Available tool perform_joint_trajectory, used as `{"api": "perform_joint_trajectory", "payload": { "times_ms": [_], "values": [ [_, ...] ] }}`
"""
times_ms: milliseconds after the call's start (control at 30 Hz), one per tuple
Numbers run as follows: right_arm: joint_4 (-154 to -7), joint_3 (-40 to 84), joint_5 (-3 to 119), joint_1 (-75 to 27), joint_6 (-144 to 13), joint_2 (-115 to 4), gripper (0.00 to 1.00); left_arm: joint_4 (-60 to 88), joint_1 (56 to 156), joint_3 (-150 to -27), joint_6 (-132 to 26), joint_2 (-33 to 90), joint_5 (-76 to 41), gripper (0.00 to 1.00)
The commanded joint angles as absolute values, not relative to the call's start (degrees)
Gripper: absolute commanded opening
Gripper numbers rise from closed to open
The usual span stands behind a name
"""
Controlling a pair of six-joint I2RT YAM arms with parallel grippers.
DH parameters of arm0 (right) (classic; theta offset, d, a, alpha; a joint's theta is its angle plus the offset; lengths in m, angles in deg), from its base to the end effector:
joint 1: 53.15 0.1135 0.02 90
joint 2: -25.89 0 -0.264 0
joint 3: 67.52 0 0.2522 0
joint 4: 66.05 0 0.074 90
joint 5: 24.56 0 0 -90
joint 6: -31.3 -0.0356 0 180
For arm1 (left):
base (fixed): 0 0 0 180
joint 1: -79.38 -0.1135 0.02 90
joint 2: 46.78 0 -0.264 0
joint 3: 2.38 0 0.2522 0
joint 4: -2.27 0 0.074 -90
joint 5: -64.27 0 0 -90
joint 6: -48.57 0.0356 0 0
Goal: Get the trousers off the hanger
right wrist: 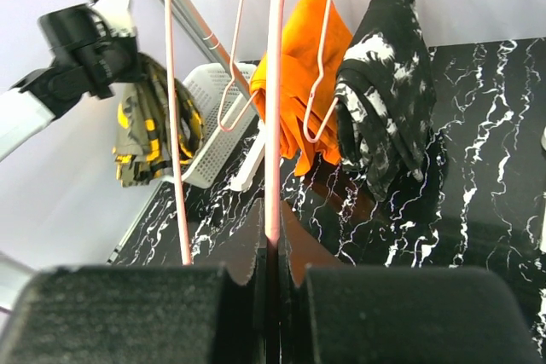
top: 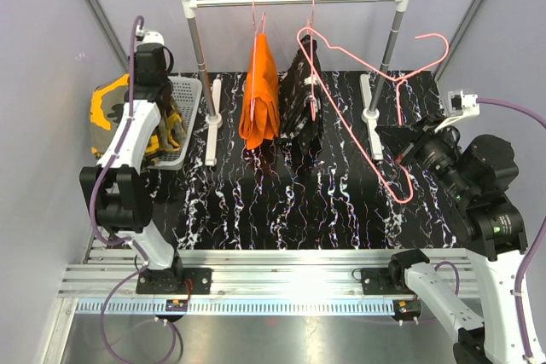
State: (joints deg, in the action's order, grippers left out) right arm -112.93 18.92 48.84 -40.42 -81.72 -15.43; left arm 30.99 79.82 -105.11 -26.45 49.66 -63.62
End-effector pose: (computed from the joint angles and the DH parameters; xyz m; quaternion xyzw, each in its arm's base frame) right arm 0.1029 0.0337 0.4632 -0.0364 0.7165 0.3101 0.6238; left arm 0.3948 0.0188 0.3645 -0.0734 0.8032 0.3342 0.4876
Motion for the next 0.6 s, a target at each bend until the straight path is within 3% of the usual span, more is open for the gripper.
{"api": "perform_joint_trajectory", "payload": {
  "times_ms": [0,167,567],
  "values": [
    [-108.9,18.22,46.72,-40.41,-82.51,-14.98,0.0,23.43,84.1,-111.32,-19.12,51.47,-67.29,0.0],
    [-108.64,17.78,45.93,-40.41,-82.51,-15.33,0.0,17.71,88.25,-113.7,-11.38,52.71,-72.05,0.0],
    [-108.9,17.96,45.66,-40.4,-82.16,-15.59,0.0,19.29,87.46,-113.97,-15.94,58.25,-70.11,0.0]
  ]
}}
